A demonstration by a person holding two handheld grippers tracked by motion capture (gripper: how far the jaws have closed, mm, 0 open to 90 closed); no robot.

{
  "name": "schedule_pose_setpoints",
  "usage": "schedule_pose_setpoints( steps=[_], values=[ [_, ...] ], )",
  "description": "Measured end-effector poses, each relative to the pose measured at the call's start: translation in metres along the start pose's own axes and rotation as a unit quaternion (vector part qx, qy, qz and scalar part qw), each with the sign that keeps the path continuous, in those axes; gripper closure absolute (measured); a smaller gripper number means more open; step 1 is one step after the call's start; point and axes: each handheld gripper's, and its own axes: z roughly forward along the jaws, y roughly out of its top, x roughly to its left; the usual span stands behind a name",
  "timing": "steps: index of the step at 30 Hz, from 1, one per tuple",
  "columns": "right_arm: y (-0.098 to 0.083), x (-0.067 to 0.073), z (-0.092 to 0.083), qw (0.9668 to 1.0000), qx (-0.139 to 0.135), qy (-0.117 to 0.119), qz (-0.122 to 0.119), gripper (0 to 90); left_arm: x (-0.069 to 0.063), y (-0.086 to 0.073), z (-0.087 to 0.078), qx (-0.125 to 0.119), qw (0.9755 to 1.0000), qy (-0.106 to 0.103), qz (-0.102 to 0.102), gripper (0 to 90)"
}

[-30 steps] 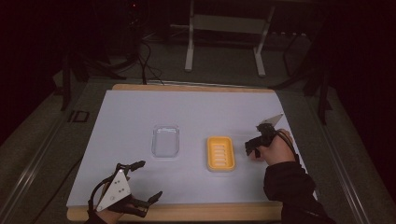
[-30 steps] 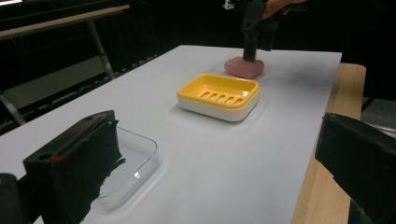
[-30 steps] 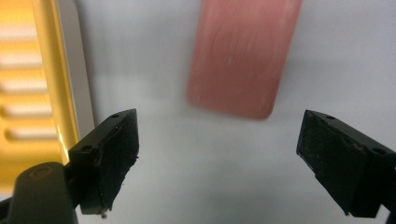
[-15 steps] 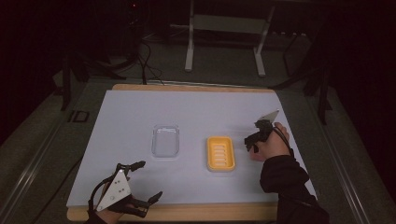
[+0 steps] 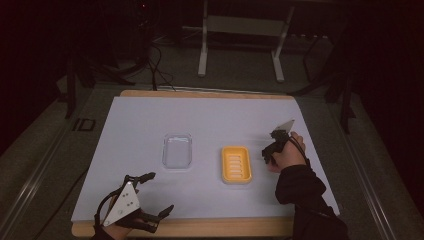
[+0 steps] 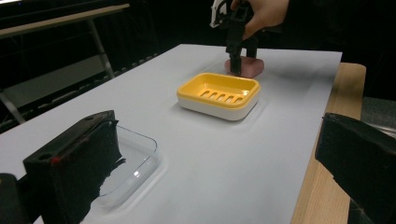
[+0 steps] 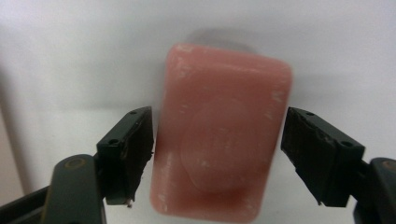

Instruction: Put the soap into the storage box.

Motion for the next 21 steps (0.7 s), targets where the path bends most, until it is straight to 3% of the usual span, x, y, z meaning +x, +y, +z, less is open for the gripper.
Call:
schedule_pose_setpoints(
  steps=[2, 9, 14, 21],
  values=[
    [0.000, 0.001, 0.004, 1.0000, 0.005, -0.001, -0.004, 28.3, 0.000, 0.000, 0.000, 0.002, 1.0000, -0.001, 0.001, 0.6],
    [-0.001, -0.002, -0.001, 0.9993, -0.030, 0.014, 0.019, 37.1, 0.000, 0.000, 0.000, 0.003, 1.0000, 0.000, 0.001, 0.5],
    [-0.004, -0.003, -0.003, 0.9998, -0.013, 0.004, 0.017, 37.6, 0.000, 0.000, 0.001, 0.003, 1.0000, 0.001, 0.002, 0.6],
    [-0.008, -0.002, -0.019, 0.9999, -0.012, 0.001, 0.011, 37.7, -0.001, 0.000, 0.001, 0.005, 1.0000, 0.002, 0.002, 0.5]
  ],
)
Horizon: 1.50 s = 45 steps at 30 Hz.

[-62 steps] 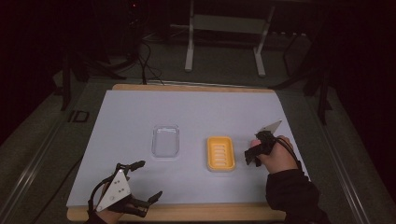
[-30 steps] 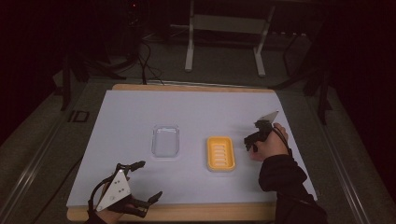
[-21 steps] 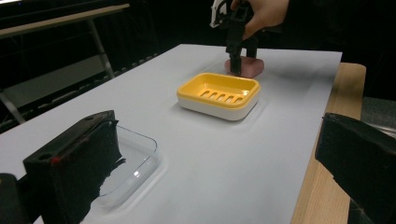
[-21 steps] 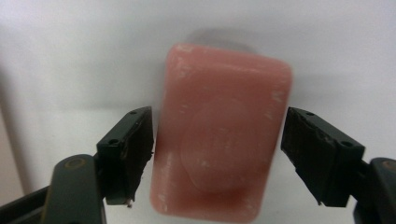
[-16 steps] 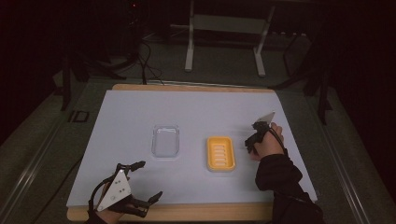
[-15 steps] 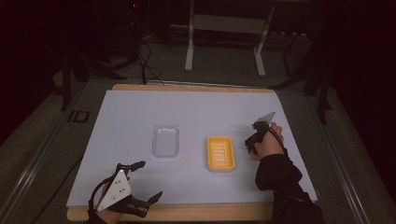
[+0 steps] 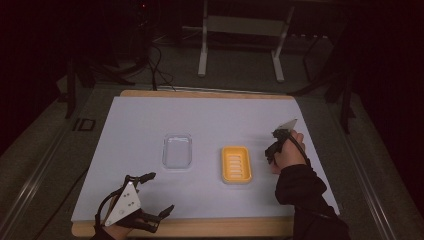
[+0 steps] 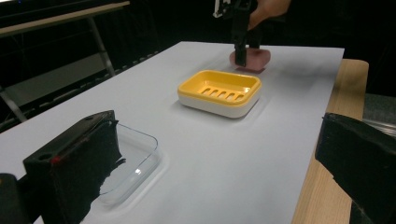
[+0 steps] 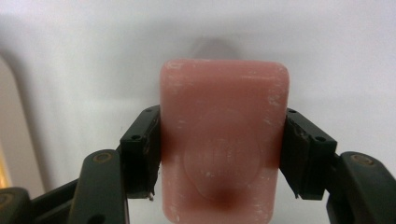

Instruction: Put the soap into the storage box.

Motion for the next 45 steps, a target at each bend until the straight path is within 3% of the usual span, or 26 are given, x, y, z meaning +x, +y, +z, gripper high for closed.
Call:
schedule_pose_setpoints(
  steps=[14, 17, 18, 22, 27, 37, 39, 45],
  values=[
    [-0.012, 0.014, -0.044, 0.9995, -0.026, 0.003, -0.020, 37.8, 0.000, 0.000, 0.000, -0.002, 1.0000, 0.002, 0.000, 0.6],
    [-0.016, 0.020, -0.056, 0.9991, -0.028, 0.010, -0.029, 37.7, 0.000, 0.000, 0.000, -0.001, 1.0000, 0.003, 0.000, 0.5],
    [-0.018, 0.024, -0.064, 0.9984, -0.045, 0.016, -0.030, 37.7, 0.000, 0.000, 0.000, -0.002, 1.0000, 0.003, 0.001, 0.6],
    [-0.021, 0.031, -0.073, 0.9978, -0.051, 0.023, -0.035, 37.7, 0.000, 0.000, 0.000, -0.002, 1.0000, 0.004, 0.001, 0.5],
    [-0.028, 0.052, -0.086, 0.9959, -0.059, 0.043, -0.053, 37.7, 0.000, 0.000, 0.000, -0.002, 1.0000, 0.003, 0.000, 0.5],
    [-0.034, 0.090, -0.087, 0.9928, -0.062, 0.073, -0.071, 37.7, 0.000, 0.000, 0.000, -0.003, 1.0000, 0.002, 0.001, 0.6],
    [-0.034, 0.101, -0.077, 0.9925, -0.055, 0.084, -0.070, 37.6, 0.000, 0.000, -0.001, -0.003, 1.0000, 0.001, 0.001, 0.6],
    [-0.032, 0.114, -0.052, 0.9922, -0.041, 0.097, -0.066, 37.6, 0.000, 0.000, -0.001, -0.003, 1.0000, 0.000, 0.001, 0.6]
  ],
)
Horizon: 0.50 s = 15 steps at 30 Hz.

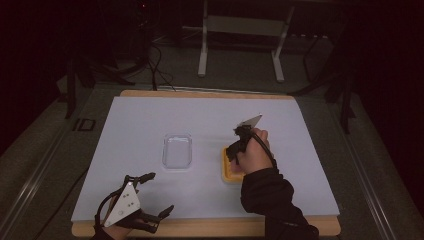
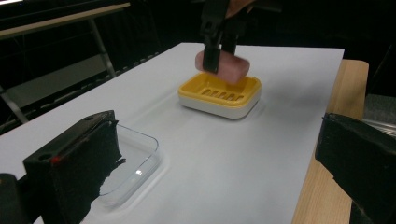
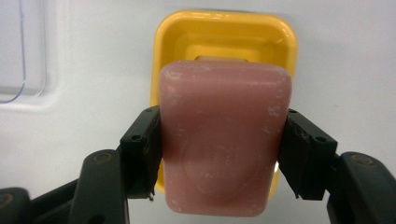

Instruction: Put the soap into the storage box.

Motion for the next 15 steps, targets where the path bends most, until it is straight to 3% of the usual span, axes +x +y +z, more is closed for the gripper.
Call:
schedule_pose_setpoints(
  steps=[8, 15],
  values=[
    [-0.001, -0.005, 0.028, 0.9996, 0.016, 0.011, 0.018, 37.6, 0.000, 0.000, 0.000, 0.001, 1.0000, -0.002, 0.001, 0.6],
    [0.001, -0.002, 0.037, 0.9998, 0.012, 0.008, 0.015, 37.5, -0.001, 0.000, 0.001, 0.004, 1.0000, -0.003, 0.002, 0.6]
  ],
)
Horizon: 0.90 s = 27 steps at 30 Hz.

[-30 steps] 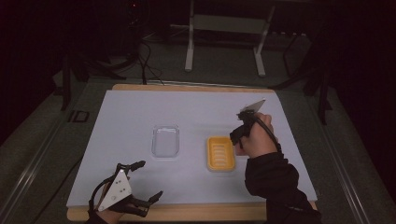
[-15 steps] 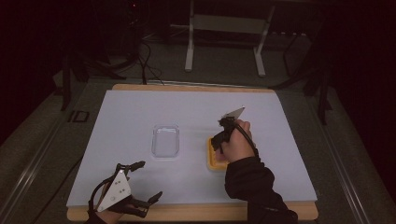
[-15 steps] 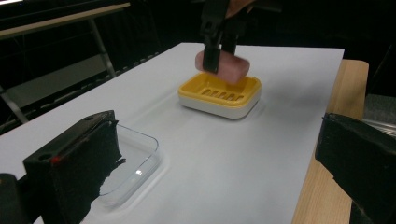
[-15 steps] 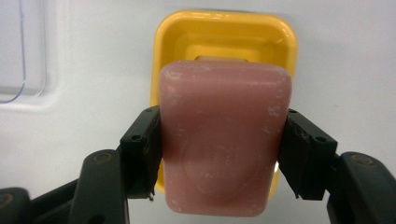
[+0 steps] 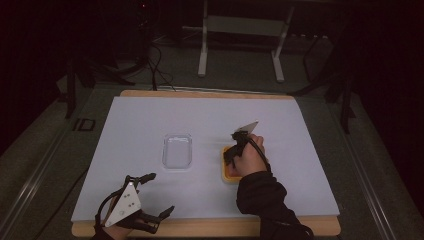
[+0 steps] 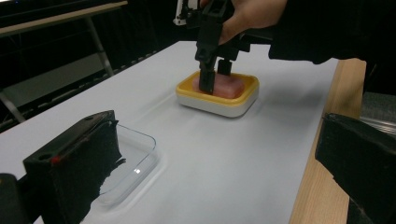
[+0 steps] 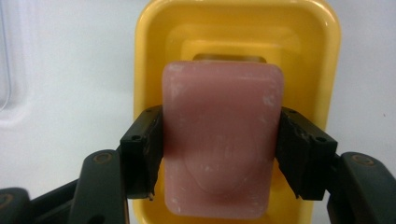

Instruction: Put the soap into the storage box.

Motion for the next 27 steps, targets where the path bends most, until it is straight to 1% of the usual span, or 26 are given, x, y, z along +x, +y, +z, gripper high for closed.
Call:
schedule_pose_setpoints(
  steps=[2, 8, 10, 12, 13, 14, 16, 17, 18, 19, 20, 21, 22, 23, 24, 25, 26, 27],
  values=[
    [0.001, 0.000, 0.001, 1.0000, 0.002, -0.001, 0.002, 37.5, 0.000, 0.000, 0.000, 0.000, 1.0000, 0.000, 0.000, 0.6],
    [0.004, 0.002, 0.004, 1.0000, -0.001, -0.004, -0.003, 36.3, 0.000, 0.000, 0.000, 0.002, 1.0000, -0.001, 0.001, 0.5],
    [0.006, 0.003, 0.002, 1.0000, 0.002, 0.001, -0.006, 32.5, 0.000, 0.000, 0.000, 0.001, 1.0000, -0.002, 0.000, 0.5],
    [0.006, 0.003, 0.000, 1.0000, 0.001, 0.006, -0.006, 31.7, 0.000, 0.000, 0.000, 0.002, 1.0000, -0.001, 0.000, 0.6],
    [0.006, 0.003, -0.003, 0.9999, 0.001, 0.007, -0.010, 31.0, 0.000, 0.000, 0.000, 0.002, 1.0000, -0.002, 0.000, 0.6],
    [0.006, 0.004, -0.009, 0.9997, -0.003, 0.008, -0.023, 30.0, 0.000, 0.000, 0.000, 0.002, 1.0000, -0.002, 0.000, 0.6],
    [0.006, 0.004, -0.012, 0.9996, -0.003, 0.008, -0.026, 30.0, 0.000, 0.000, 0.001, 0.002, 1.0000, -0.002, 0.000, 0.6],
    [0.005, 0.003, -0.017, 0.9988, -0.004, 0.007, -0.049, 29.0, 0.000, 0.000, 0.001, 0.003, 1.0000, -0.002, 0.001, 0.6],
    [0.005, 0.003, -0.019, 0.9986, -0.002, 0.009, -0.052, 28.9, 0.000, 0.000, 0.001, 0.002, 1.0000, -0.002, 0.000, 0.6],
    [0.004, 0.002, -0.020, 0.9976, -0.004, 0.009, -0.068, 28.5, 0.000, 0.000, 0.000, 0.002, 1.0000, -0.002, 0.001, 0.5],
    [0.004, 0.002, -0.020, 0.9976, -0.004, 0.009, -0.068, 28.5, 0.000, 0.000, 0.000, 0.002, 1.0000, -0.002, 0.001, 0.6],
    [0.003, 0.000, -0.025, 0.9962, -0.015, 0.015, -0.085, 27.8, 0.000, 0.000, 0.001, 0.002, 1.0000, -0.001, 0.000, 0.5],
    [0.002, -0.001, -0.027, 0.9947, -0.024, 0.015, -0.099, 26.3, 0.000, 0.000, 0.001, 0.003, 1.0000, -0.001, 0.000, 0.5],
    [0.002, -0.001, -0.027, 0.9947, -0.024, 0.015, -0.099, 26.3, 0.000, 0.000, 0.001, 0.003, 1.0000, -0.001, 0.000, 0.6],
    [0.000, -0.004, -0.032, 0.9914, -0.044, 0.023, -0.122, 27.0, 0.000, 0.000, 0.001, 0.002, 1.0000, -0.001, 0.000, 0.6],
    [-0.001, -0.005, -0.035, 0.9884, -0.056, 0.027, -0.138, 26.2, 0.000, 0.000, 0.001, 0.002, 1.0000, -0.001, 0.000, 0.6],
    [-0.003, -0.007, -0.038, 0.9860, -0.064, 0.032, -0.151, 24.9, 0.000, 0.000, 0.001, 0.003, 1.0000, -0.001, 0.000, 0.5],
    [-0.004, -0.009, -0.040, 0.9849, -0.066, 0.038, -0.155, 22.6, 0.000, 0.000, 0.001, 0.003, 1.0000, -0.001, 0.000, 0.5]
  ],
)
